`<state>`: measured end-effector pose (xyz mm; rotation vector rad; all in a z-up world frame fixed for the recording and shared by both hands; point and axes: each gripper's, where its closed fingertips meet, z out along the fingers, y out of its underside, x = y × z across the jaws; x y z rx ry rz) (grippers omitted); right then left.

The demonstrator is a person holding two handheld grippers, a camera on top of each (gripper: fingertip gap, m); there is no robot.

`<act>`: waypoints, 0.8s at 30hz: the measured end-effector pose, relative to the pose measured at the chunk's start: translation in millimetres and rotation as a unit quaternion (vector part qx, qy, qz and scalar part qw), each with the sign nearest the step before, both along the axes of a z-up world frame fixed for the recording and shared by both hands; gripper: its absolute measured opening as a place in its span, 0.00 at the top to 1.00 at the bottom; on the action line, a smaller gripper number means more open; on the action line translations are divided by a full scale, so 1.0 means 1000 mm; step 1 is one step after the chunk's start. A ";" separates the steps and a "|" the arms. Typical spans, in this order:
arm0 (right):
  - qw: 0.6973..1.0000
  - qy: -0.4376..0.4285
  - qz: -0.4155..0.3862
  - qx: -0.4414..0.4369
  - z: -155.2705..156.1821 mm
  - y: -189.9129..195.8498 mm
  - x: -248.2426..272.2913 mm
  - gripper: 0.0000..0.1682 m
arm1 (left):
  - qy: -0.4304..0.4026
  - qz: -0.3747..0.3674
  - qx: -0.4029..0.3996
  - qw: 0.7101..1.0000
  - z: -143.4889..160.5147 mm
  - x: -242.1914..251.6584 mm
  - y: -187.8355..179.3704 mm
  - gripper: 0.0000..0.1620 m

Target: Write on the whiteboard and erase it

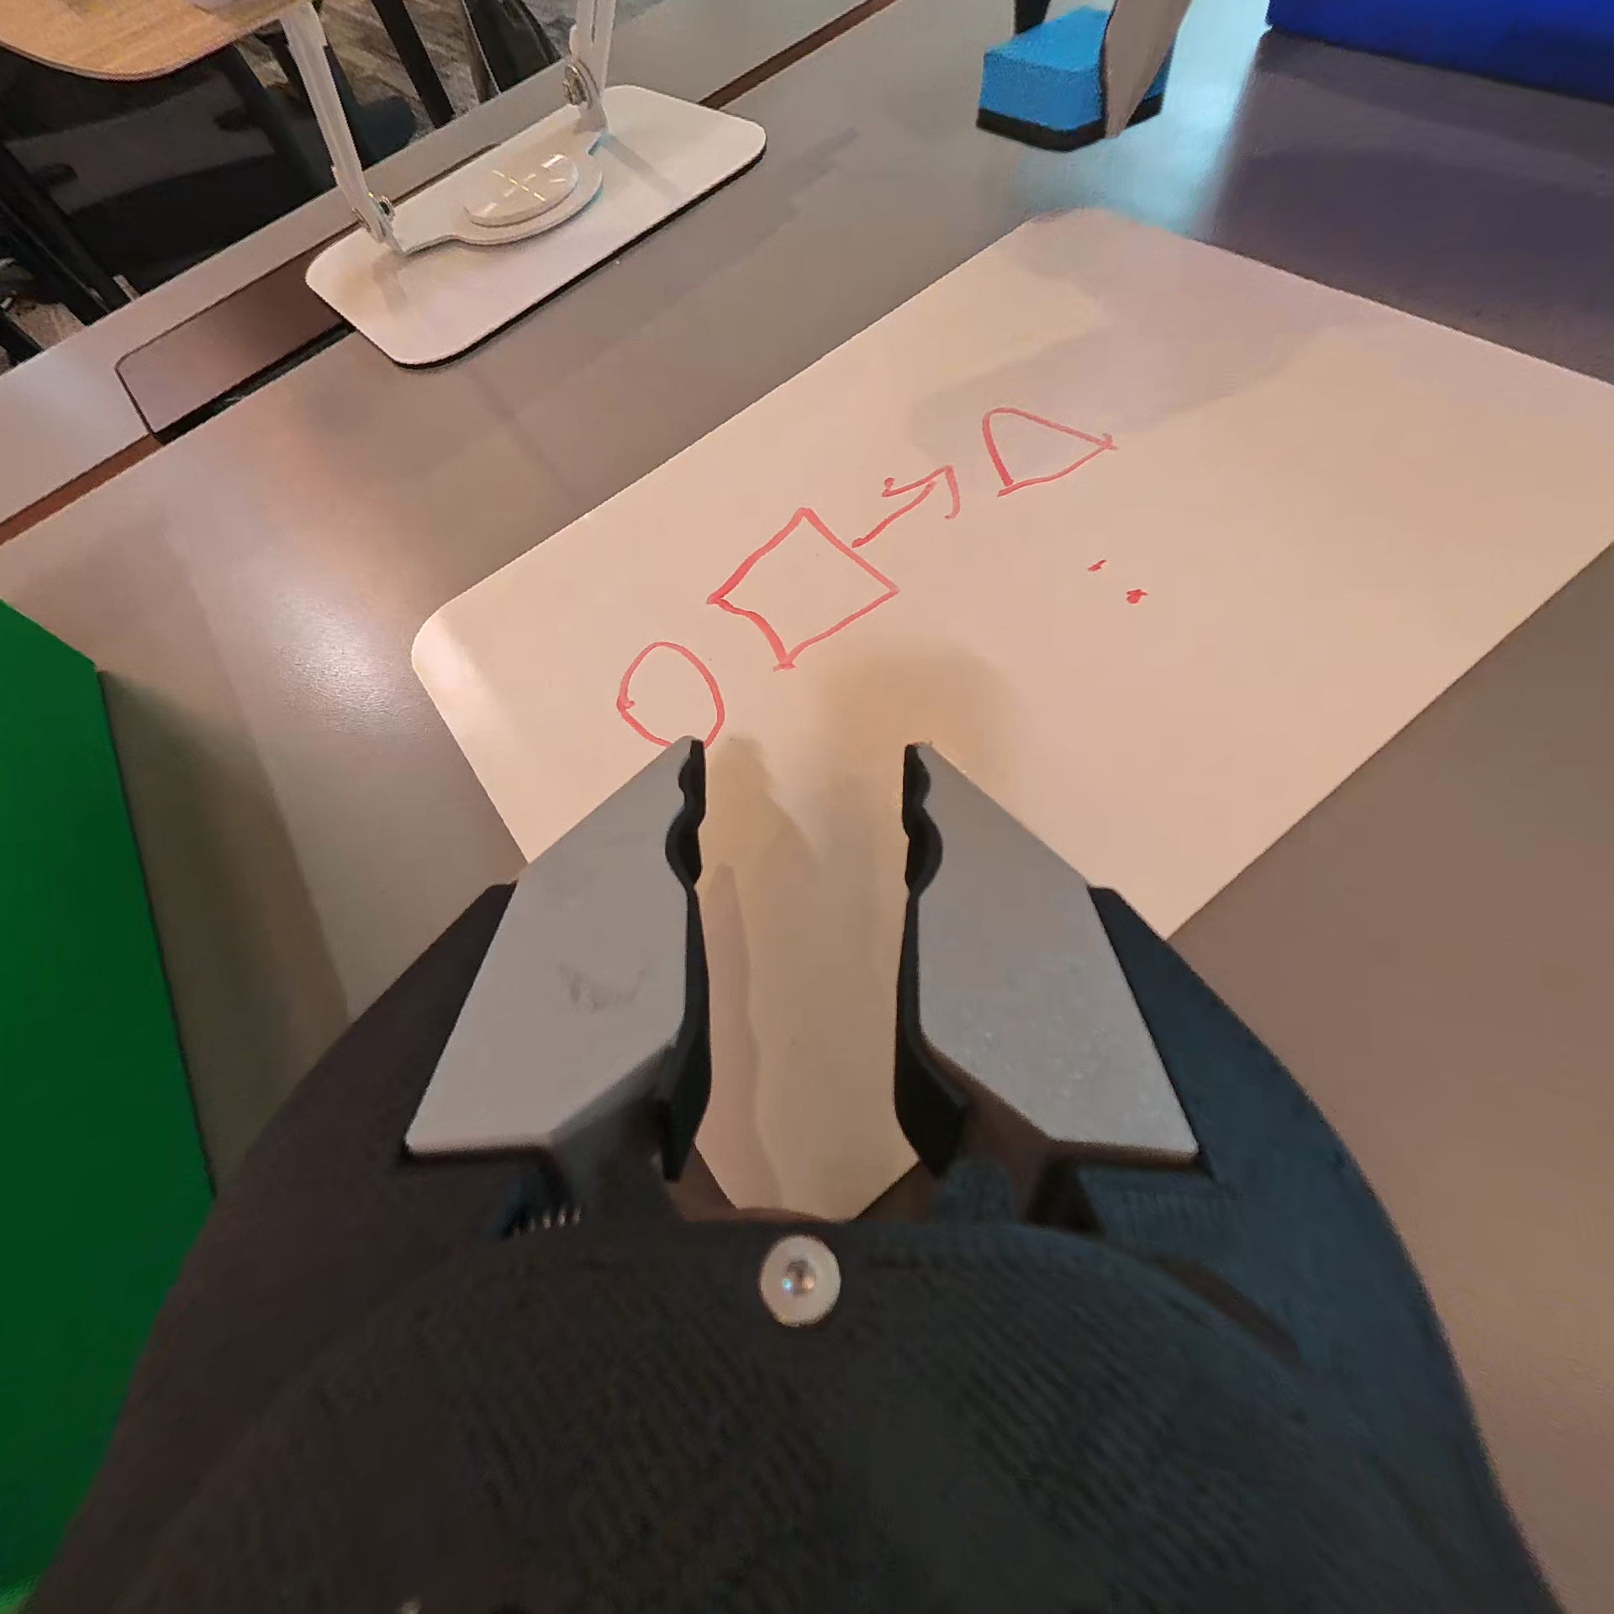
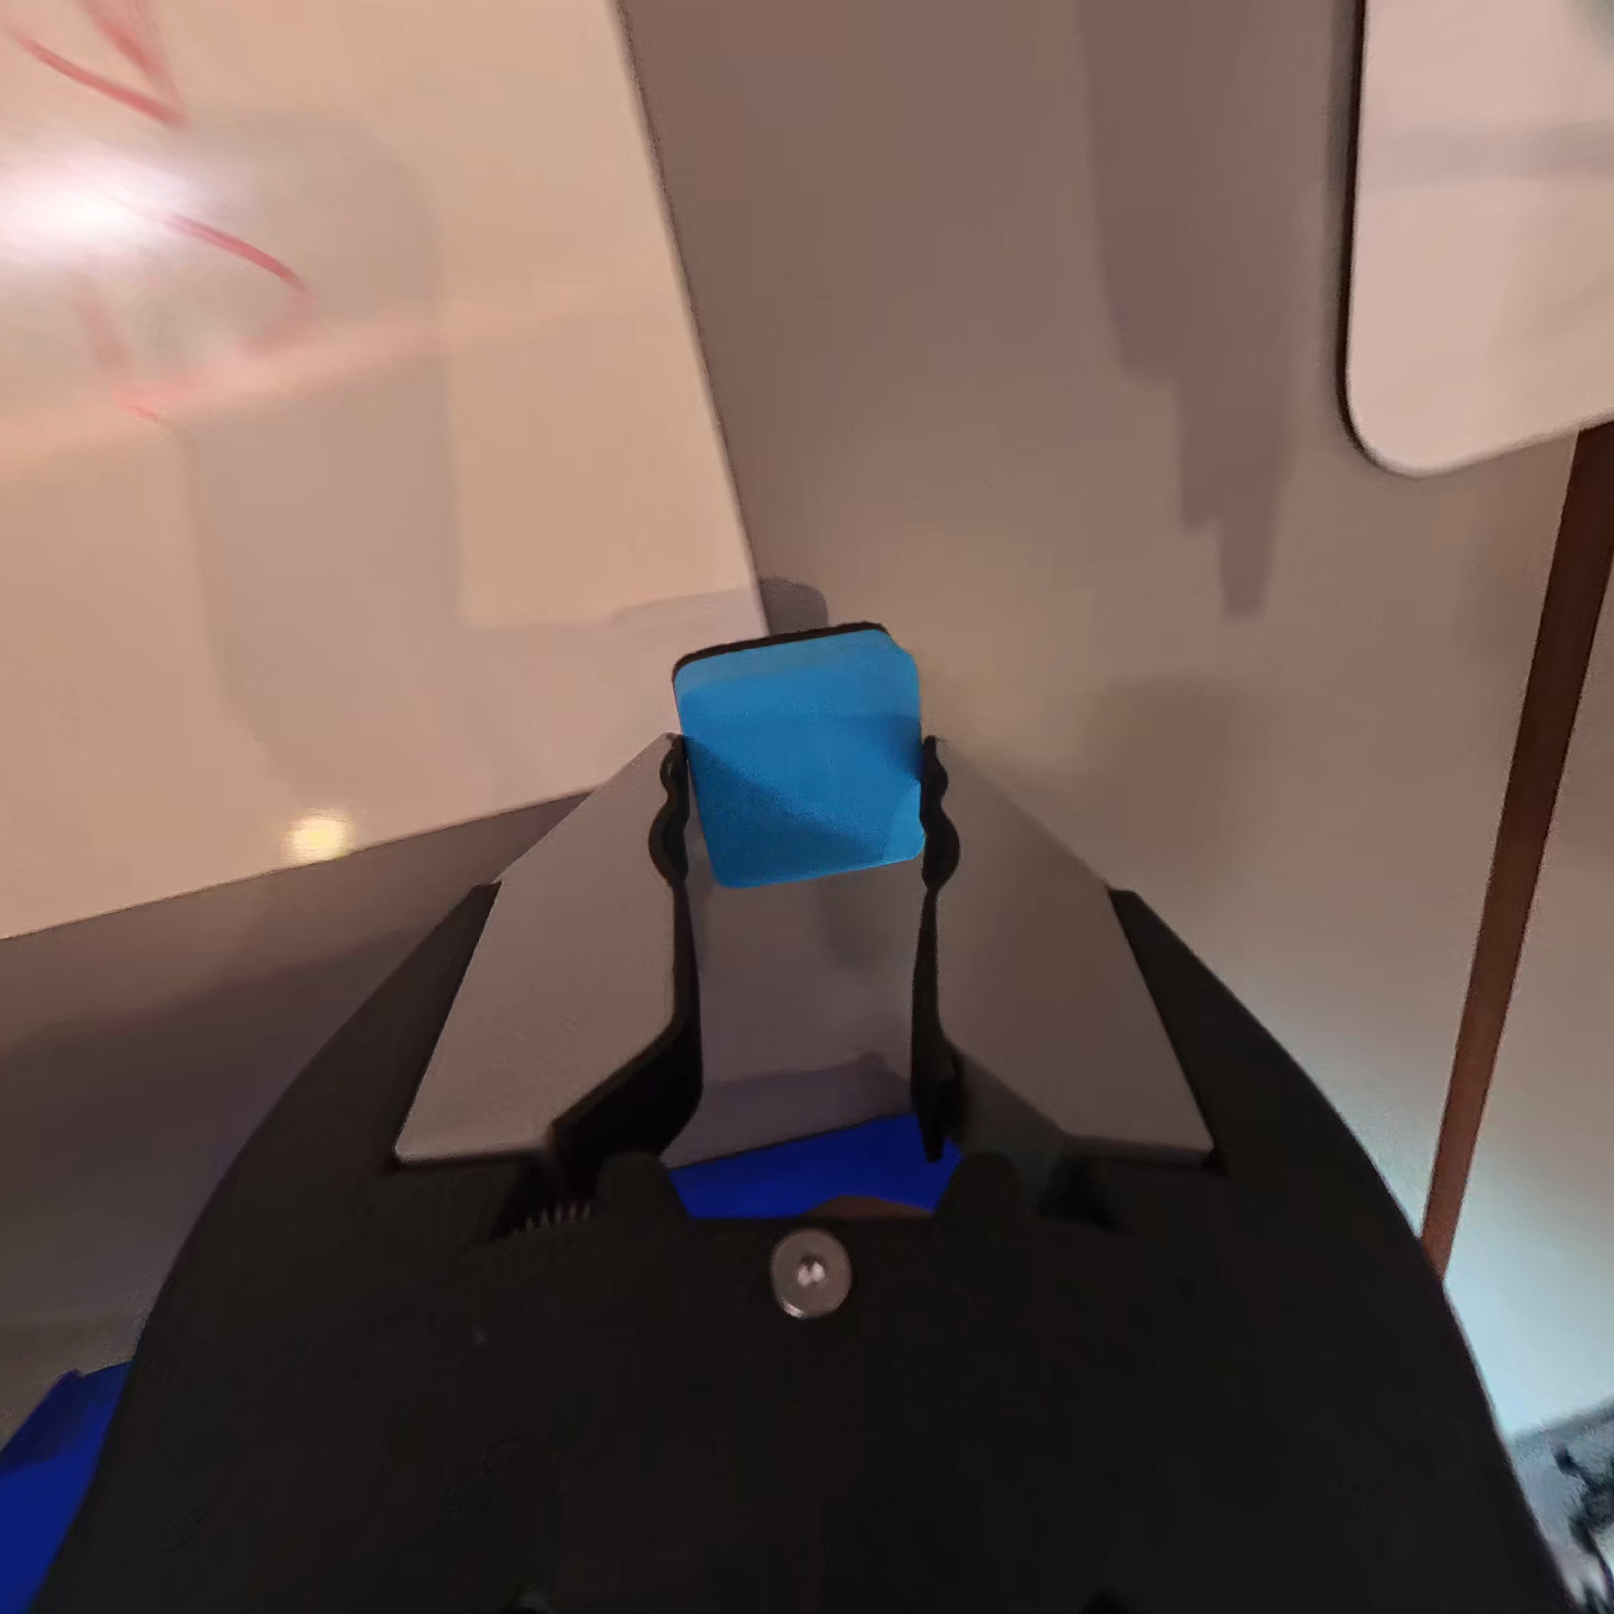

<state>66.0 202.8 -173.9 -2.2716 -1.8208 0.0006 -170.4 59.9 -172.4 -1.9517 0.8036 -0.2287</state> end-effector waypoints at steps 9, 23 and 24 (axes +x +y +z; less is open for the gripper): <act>0.993 -0.034 0.109 -0.019 -0.005 -0.071 -0.052 0.69 | -0.007 0.007 0.002 1.000 0.002 -0.002 0.001 0.73; 0.991 0.006 0.120 -0.060 -0.026 -0.090 -0.067 0.71 | -0.005 0.008 0.003 1.000 0.002 -0.002 0.002 0.73; 0.991 0.015 0.120 -0.065 -0.026 -0.092 -0.071 0.71 | -0.005 0.008 0.002 1.000 0.002 -0.002 0.002 0.73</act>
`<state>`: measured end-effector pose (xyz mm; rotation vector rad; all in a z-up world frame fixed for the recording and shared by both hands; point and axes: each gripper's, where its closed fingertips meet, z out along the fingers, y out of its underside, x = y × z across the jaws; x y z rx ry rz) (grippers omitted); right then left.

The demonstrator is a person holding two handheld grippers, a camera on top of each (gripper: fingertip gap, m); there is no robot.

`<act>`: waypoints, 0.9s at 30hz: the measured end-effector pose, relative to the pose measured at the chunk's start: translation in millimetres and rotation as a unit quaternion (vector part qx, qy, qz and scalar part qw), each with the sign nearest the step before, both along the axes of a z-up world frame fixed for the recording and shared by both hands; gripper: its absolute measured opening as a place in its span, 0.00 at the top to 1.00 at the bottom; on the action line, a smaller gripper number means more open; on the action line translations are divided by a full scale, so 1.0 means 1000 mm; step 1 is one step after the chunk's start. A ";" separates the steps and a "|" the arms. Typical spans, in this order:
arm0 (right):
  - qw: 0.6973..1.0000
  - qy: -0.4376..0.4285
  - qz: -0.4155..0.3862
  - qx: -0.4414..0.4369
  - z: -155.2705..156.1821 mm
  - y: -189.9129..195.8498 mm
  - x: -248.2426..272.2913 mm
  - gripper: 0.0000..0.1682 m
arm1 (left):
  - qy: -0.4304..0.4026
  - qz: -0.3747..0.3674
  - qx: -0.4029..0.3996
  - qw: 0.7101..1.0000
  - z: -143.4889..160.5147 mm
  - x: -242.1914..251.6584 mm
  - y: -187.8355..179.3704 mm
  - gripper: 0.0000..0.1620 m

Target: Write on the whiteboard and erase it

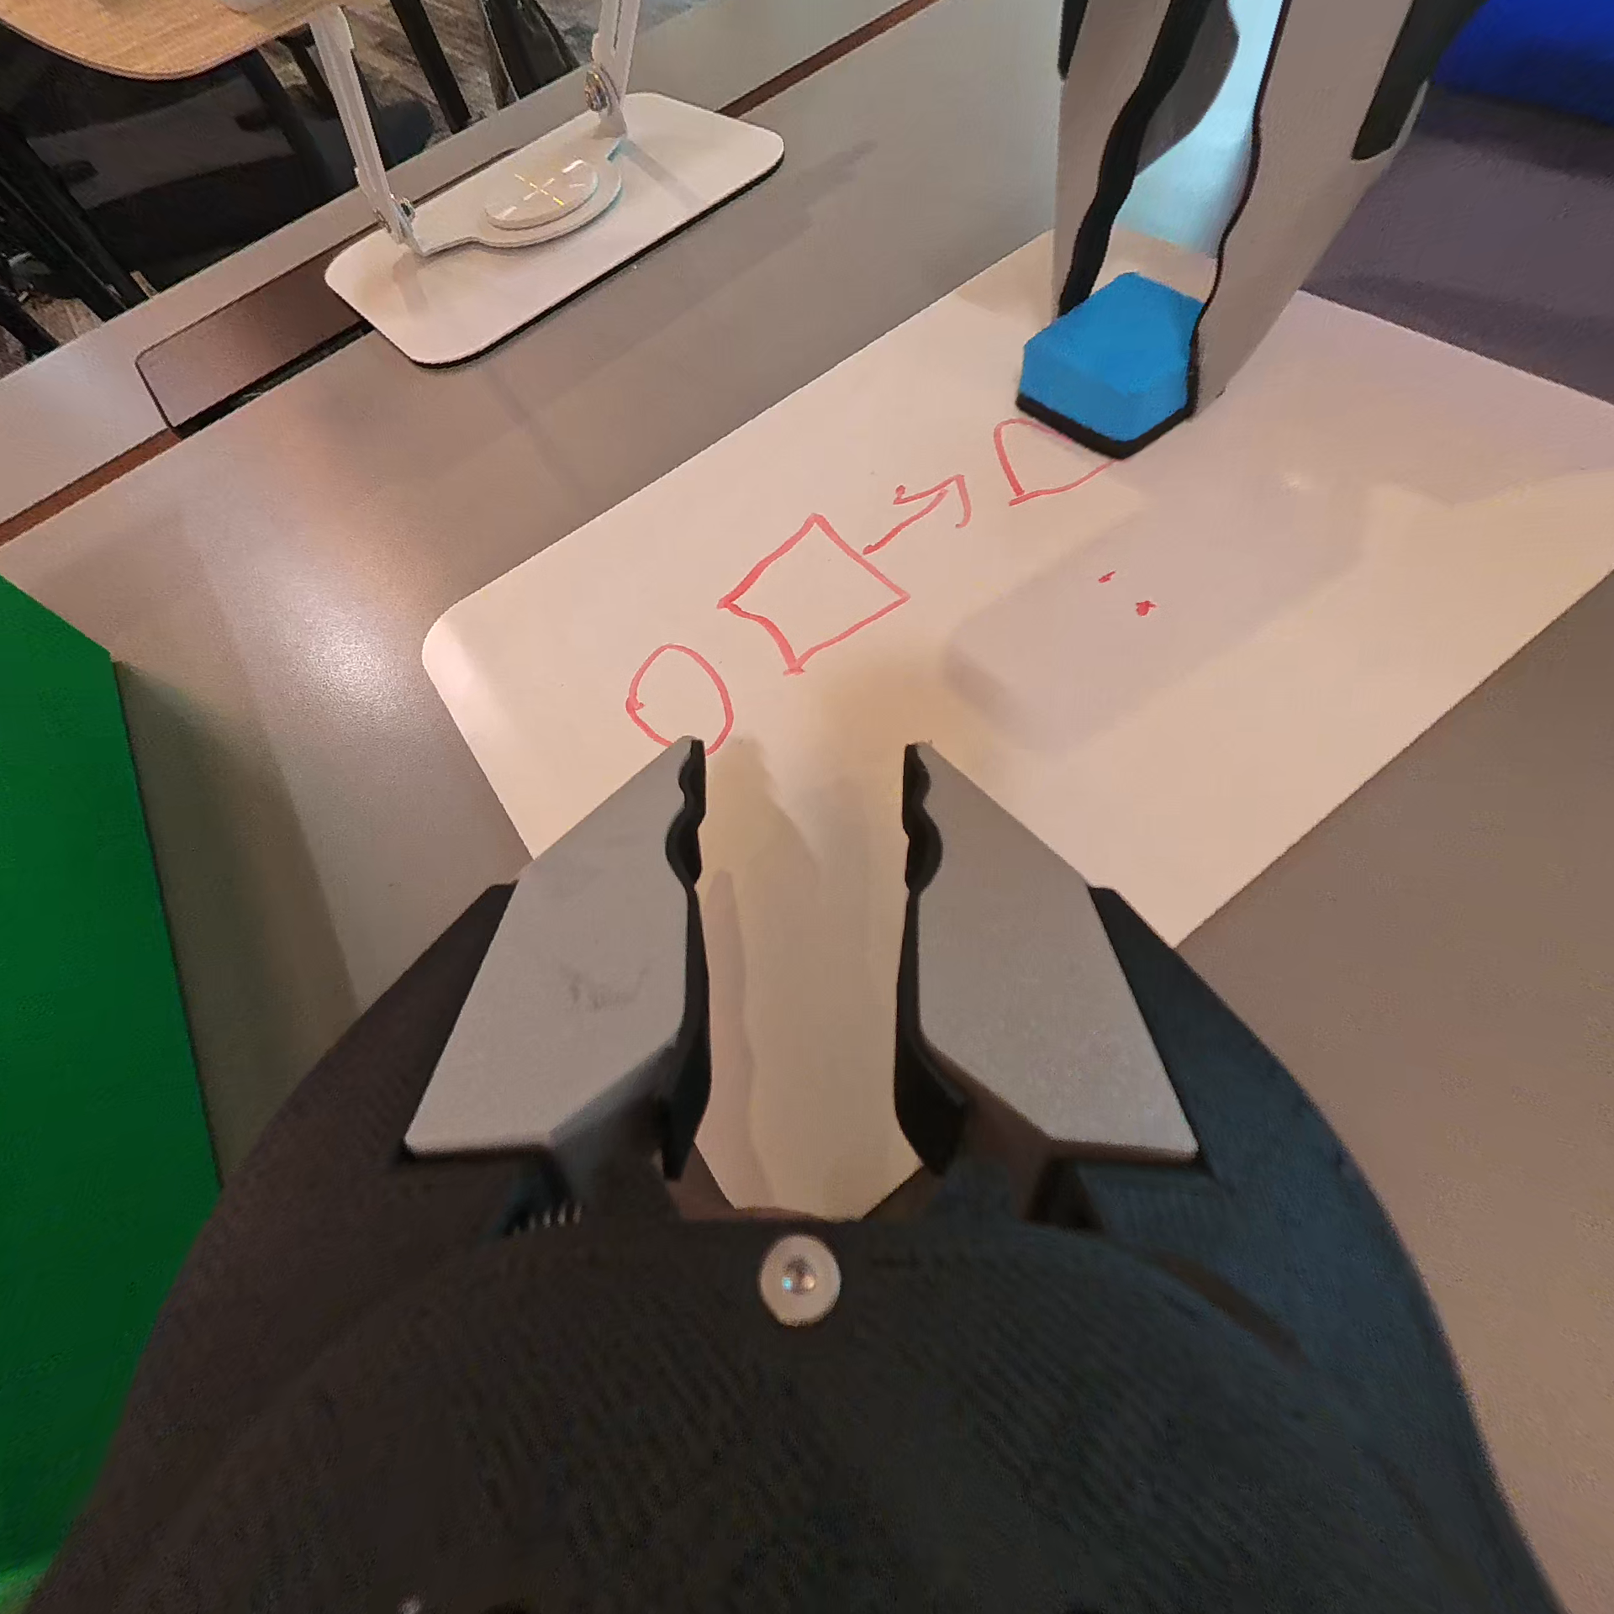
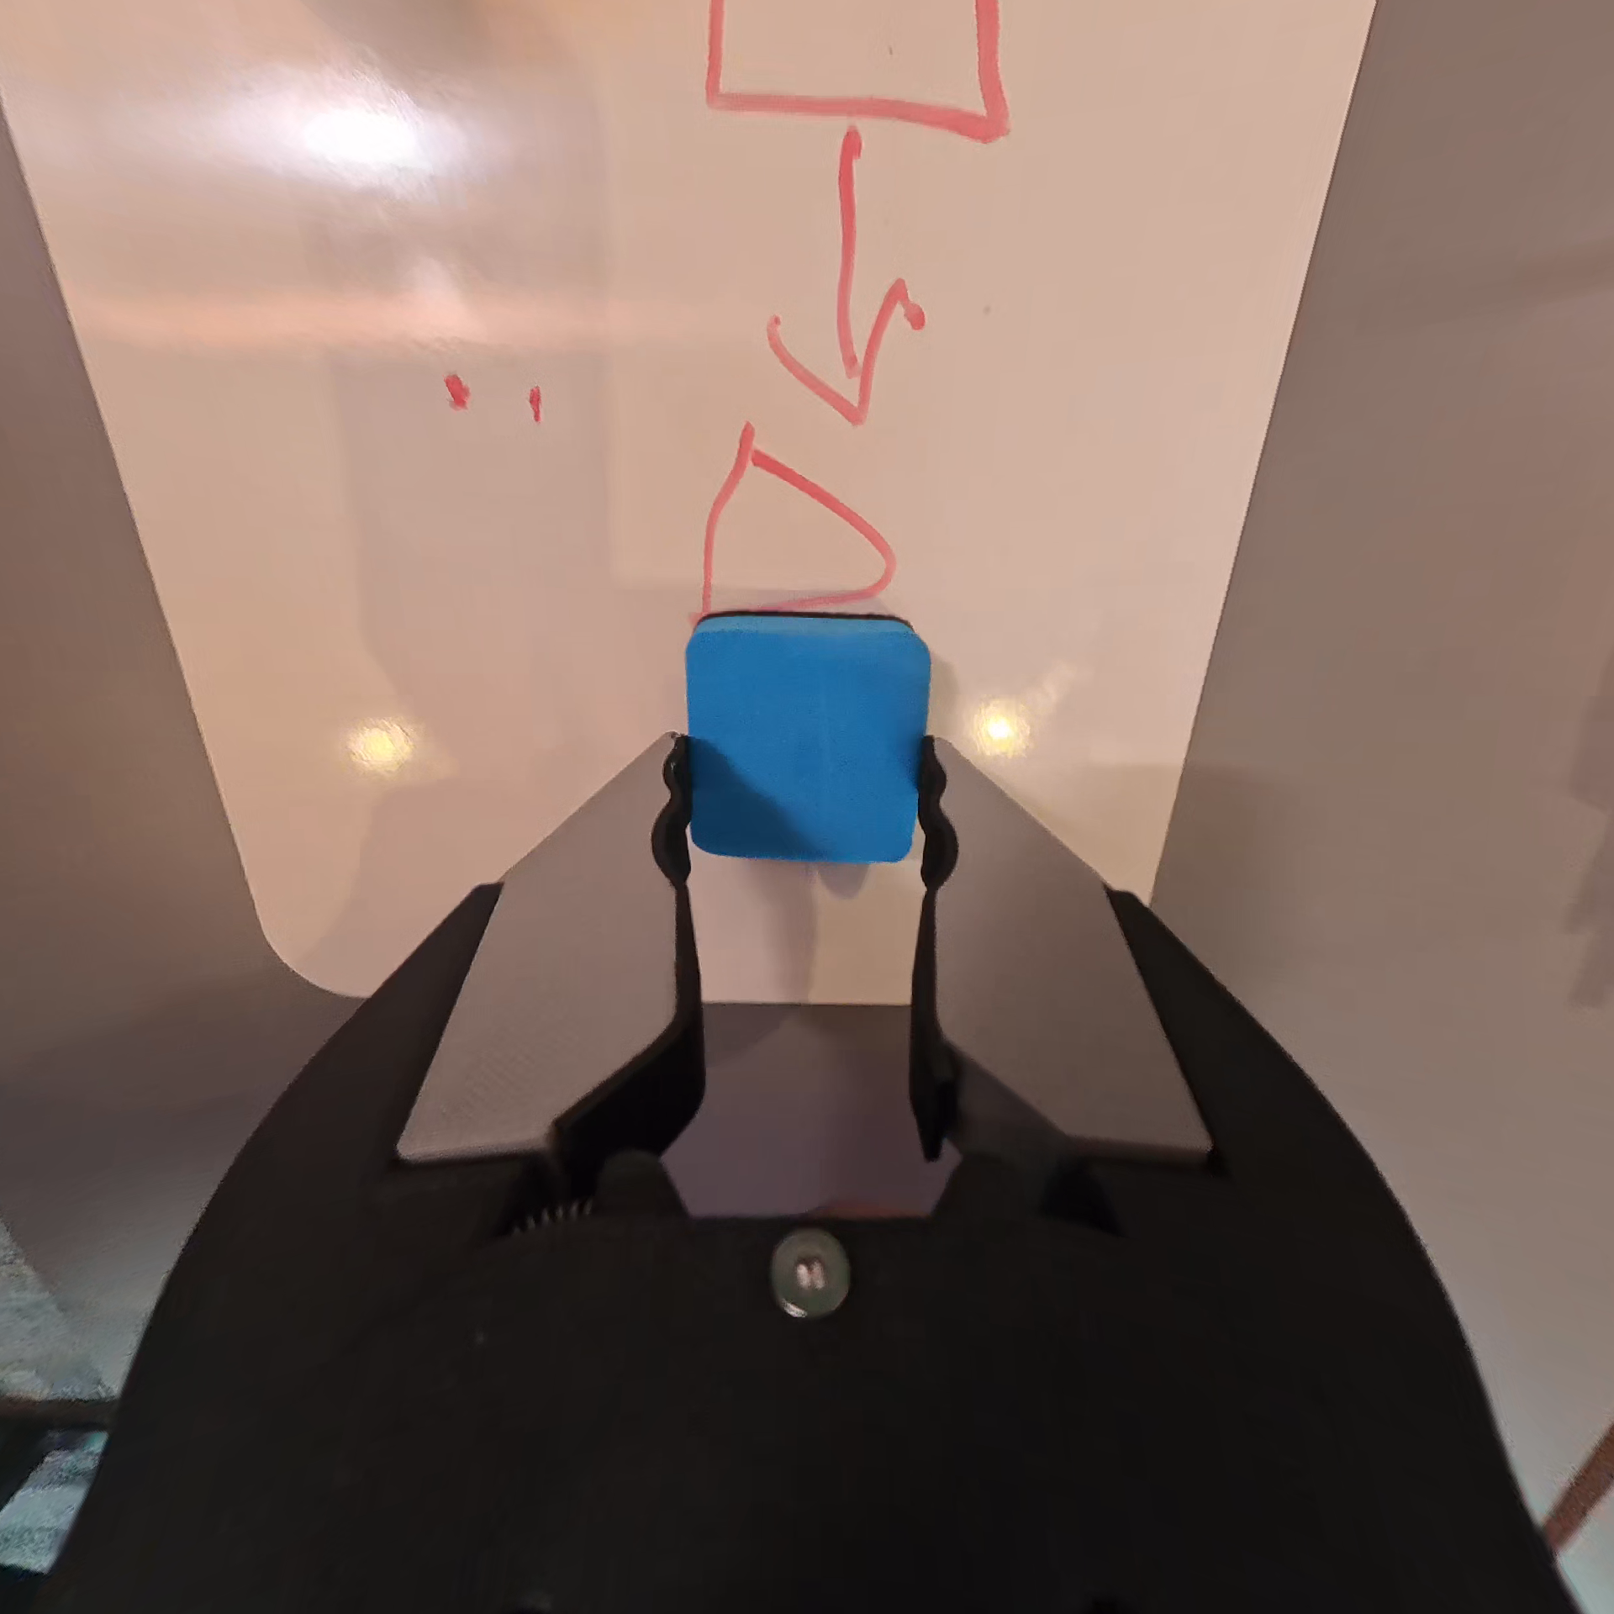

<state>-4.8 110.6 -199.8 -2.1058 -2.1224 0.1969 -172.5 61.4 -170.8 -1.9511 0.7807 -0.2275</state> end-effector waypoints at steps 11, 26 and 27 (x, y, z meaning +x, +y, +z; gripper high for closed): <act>0.999 -0.019 -0.020 0.018 0.000 -0.009 -0.041 0.71 | 0.043 -0.028 -0.085 0.995 -0.029 0.009 -0.010 1.00; 0.978 -0.064 -0.193 0.042 -0.001 0.007 -0.051 0.70 | 0.013 -0.034 -0.113 0.993 -0.030 0.010 -0.011 1.00; 0.980 -0.049 -0.193 0.010 -0.002 -0.002 -0.055 0.70 | 0.013 -0.034 -0.112 0.993 -0.030 0.010 -0.011 1.00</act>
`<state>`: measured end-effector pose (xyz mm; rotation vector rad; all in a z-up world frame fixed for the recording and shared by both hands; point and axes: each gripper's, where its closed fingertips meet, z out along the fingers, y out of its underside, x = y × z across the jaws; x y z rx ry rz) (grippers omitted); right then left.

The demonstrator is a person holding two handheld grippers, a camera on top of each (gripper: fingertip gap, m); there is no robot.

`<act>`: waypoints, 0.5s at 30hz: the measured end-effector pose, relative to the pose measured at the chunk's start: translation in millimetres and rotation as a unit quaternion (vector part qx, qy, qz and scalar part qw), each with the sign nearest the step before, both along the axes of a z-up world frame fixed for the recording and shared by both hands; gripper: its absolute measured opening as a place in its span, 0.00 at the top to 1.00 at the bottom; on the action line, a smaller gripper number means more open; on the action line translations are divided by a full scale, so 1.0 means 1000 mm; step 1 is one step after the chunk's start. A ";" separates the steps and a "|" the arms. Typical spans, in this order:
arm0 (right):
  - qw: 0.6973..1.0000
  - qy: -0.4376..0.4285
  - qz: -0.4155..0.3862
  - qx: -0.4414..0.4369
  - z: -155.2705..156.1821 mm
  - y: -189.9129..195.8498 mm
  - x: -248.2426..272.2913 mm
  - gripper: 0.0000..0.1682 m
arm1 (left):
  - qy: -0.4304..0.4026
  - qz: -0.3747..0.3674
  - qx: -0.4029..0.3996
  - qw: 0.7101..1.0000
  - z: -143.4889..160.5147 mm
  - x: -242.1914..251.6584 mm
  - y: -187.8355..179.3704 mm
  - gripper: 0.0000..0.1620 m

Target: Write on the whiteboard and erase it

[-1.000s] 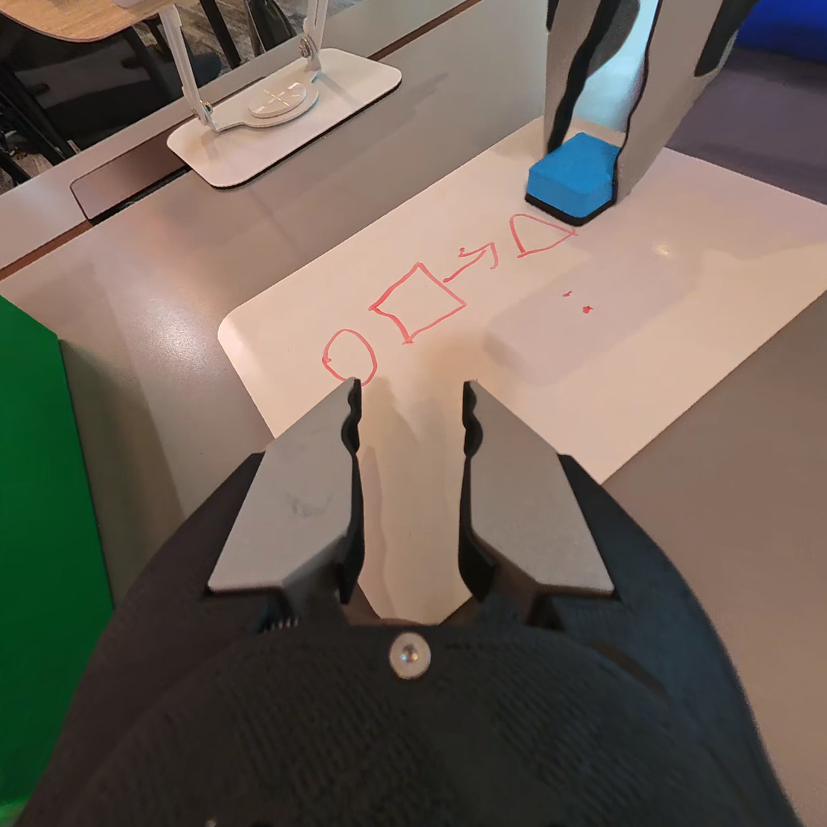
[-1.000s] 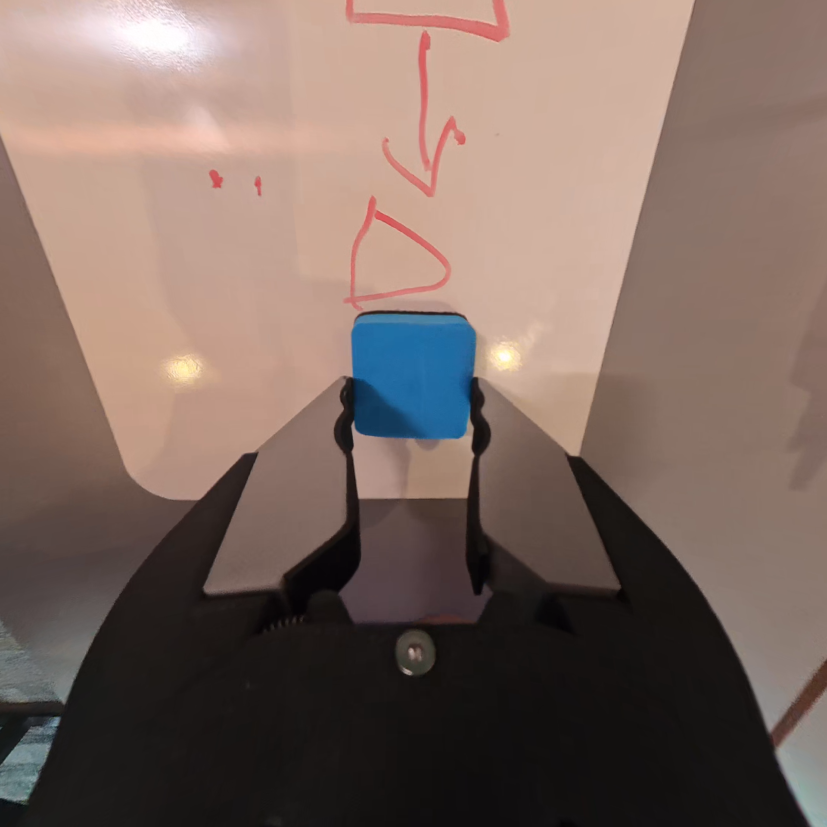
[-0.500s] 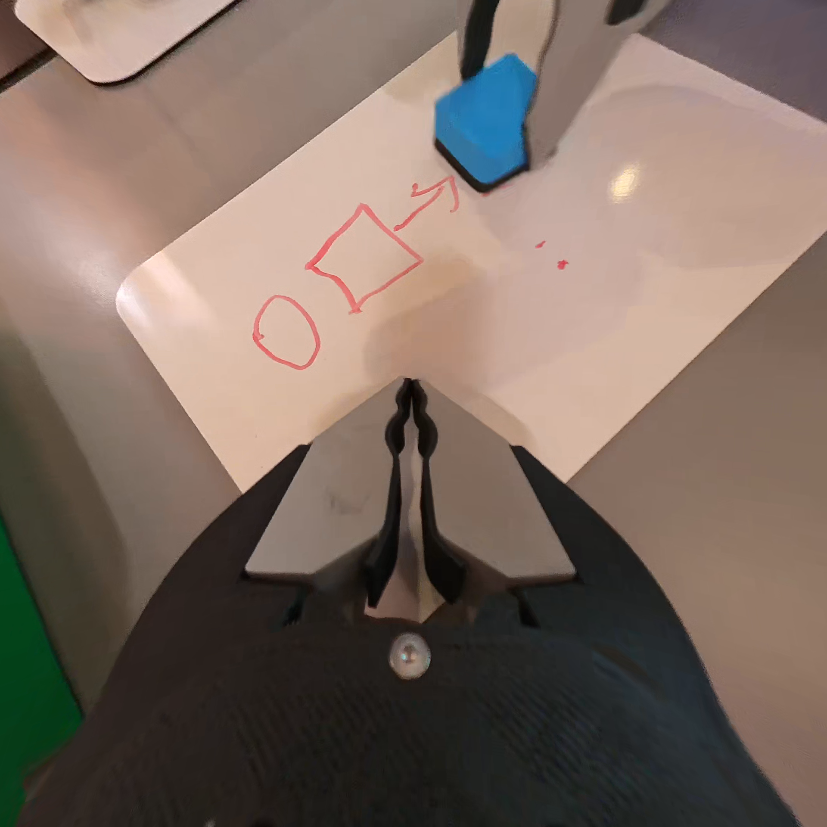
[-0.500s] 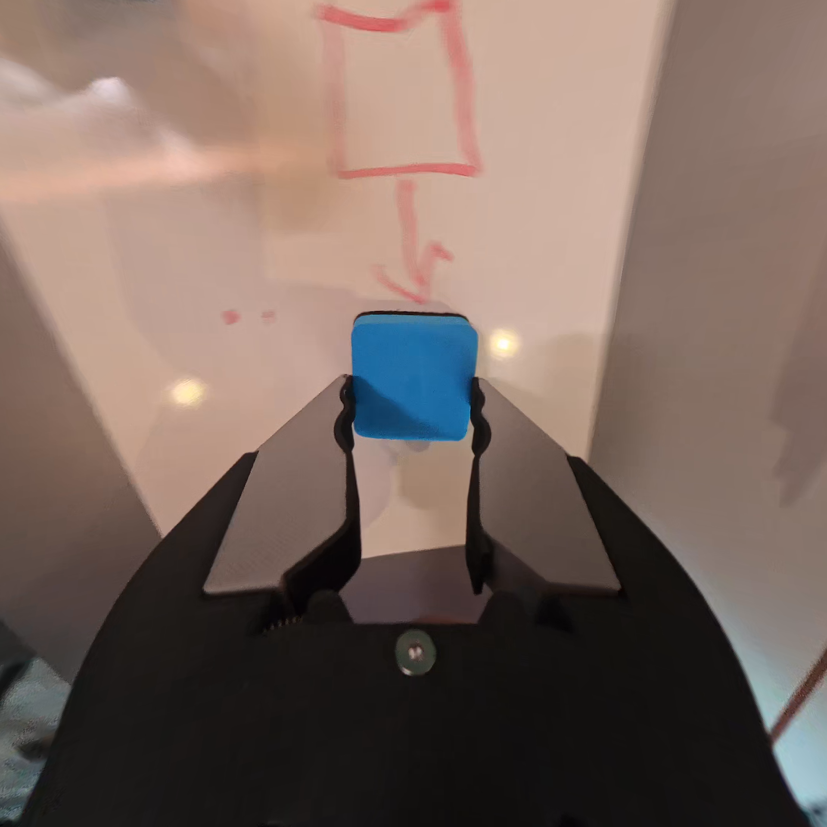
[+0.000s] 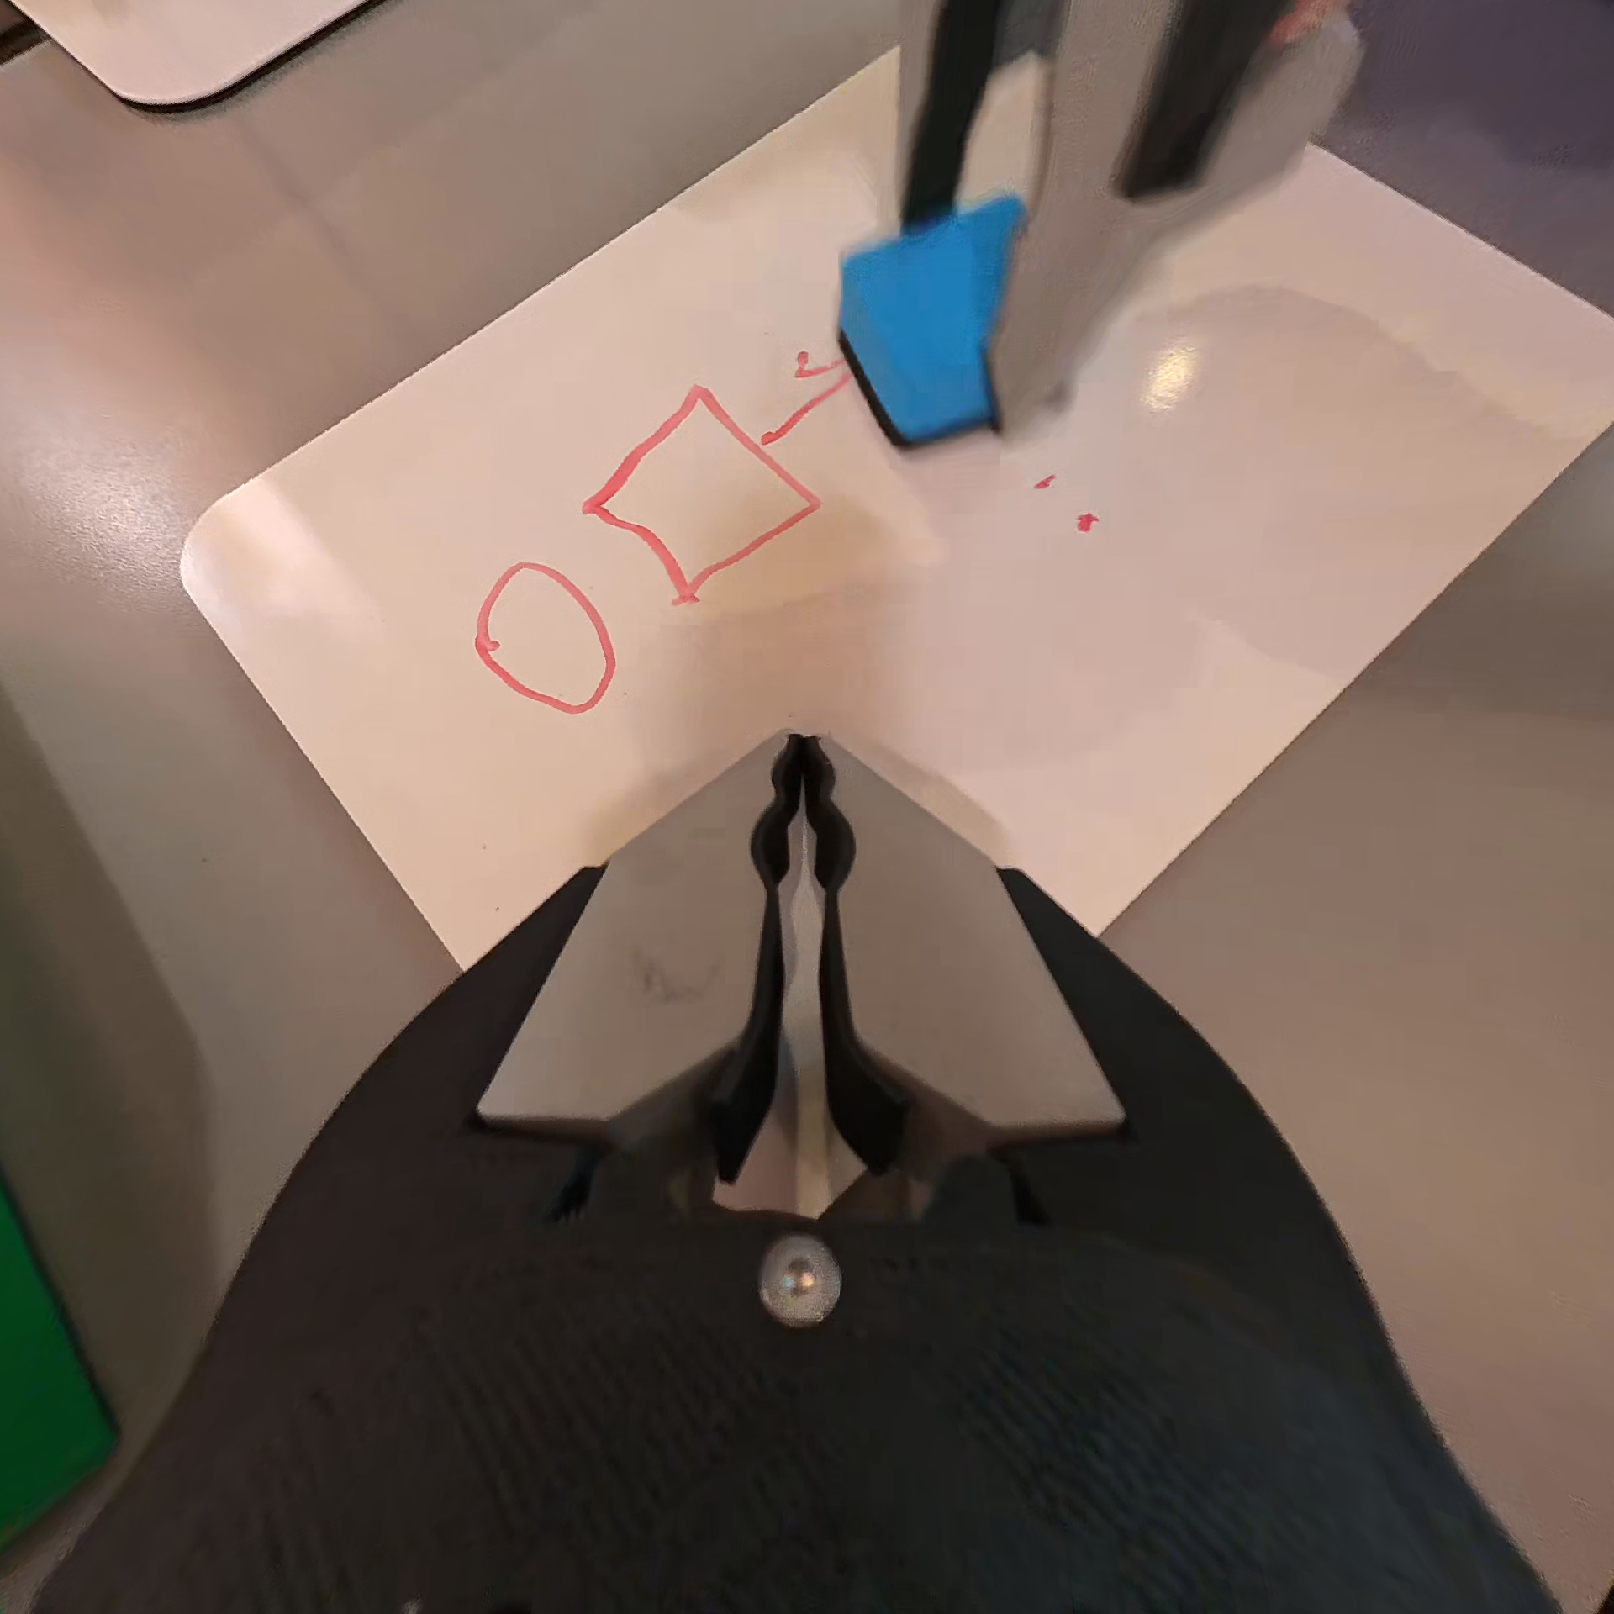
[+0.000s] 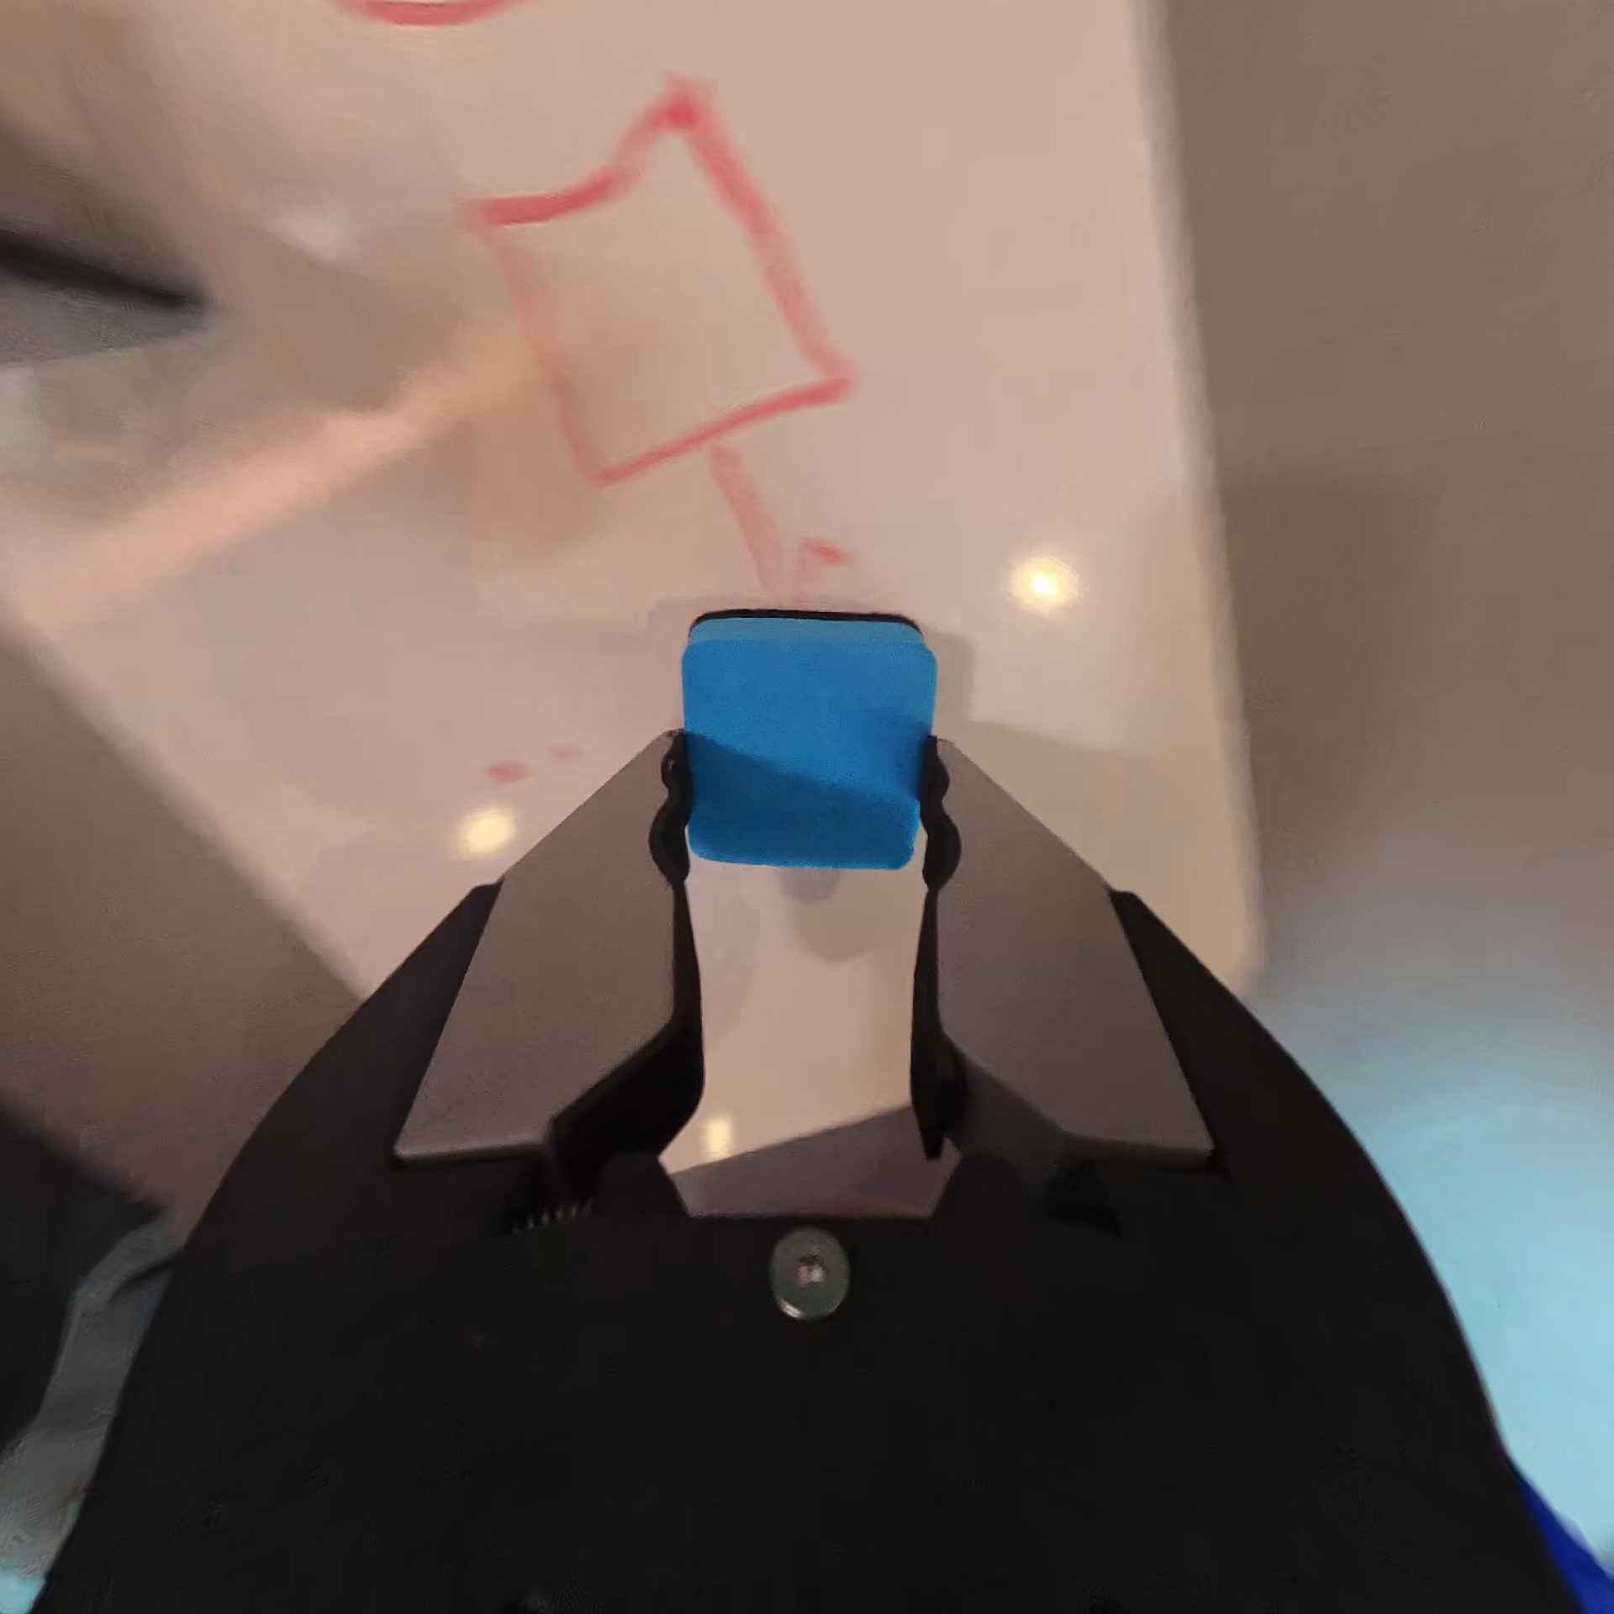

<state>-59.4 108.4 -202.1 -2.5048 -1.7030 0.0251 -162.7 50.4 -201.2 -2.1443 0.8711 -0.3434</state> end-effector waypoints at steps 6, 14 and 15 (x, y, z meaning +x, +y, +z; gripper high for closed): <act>1.000 -0.019 0.019 0.002 0.001 -0.025 0.003 0.70 | -0.007 -0.002 -0.006 1.000 0.000 0.000 -0.001 1.00; 0.998 0.042 0.021 -0.039 0.004 -0.038 -0.004 0.69 | -0.007 -0.002 -0.005 1.000 0.000 0.000 0.000 1.00; 0.996 0.071 0.033 -0.048 0.009 -0.043 -0.010 0.66 | -0.007 -0.002 -0.006 1.000 0.001 0.000 0.000 1.00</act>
